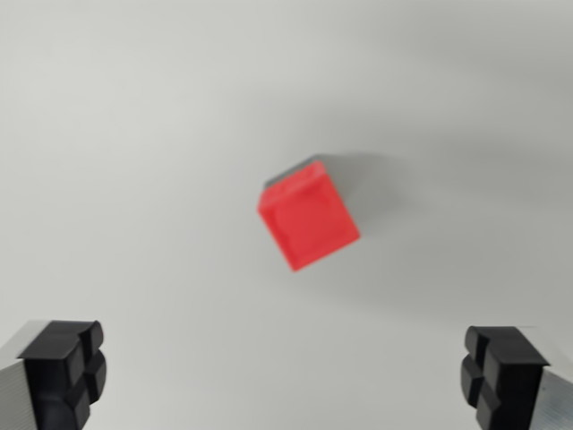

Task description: Destack cube

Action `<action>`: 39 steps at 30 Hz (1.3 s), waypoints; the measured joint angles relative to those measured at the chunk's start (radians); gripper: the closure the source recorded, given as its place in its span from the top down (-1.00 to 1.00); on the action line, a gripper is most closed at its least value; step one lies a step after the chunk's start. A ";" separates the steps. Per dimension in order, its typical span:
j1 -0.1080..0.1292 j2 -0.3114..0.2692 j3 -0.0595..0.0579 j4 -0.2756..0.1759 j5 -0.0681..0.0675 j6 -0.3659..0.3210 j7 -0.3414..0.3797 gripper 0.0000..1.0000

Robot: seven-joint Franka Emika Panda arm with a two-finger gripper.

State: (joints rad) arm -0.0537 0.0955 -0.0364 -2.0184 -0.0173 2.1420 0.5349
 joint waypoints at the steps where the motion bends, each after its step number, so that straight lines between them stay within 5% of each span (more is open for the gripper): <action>1: -0.002 0.002 0.000 -0.006 0.001 0.007 -0.022 1.00; 26: -0.056 0.087 0.001 -0.136 0.021 0.190 -0.589 1.00; 39: -0.057 0.183 0.003 -0.161 0.026 0.309 -0.611 1.00</action>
State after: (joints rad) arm -0.1112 0.2786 -0.0334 -2.1790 0.0085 2.4514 -0.0761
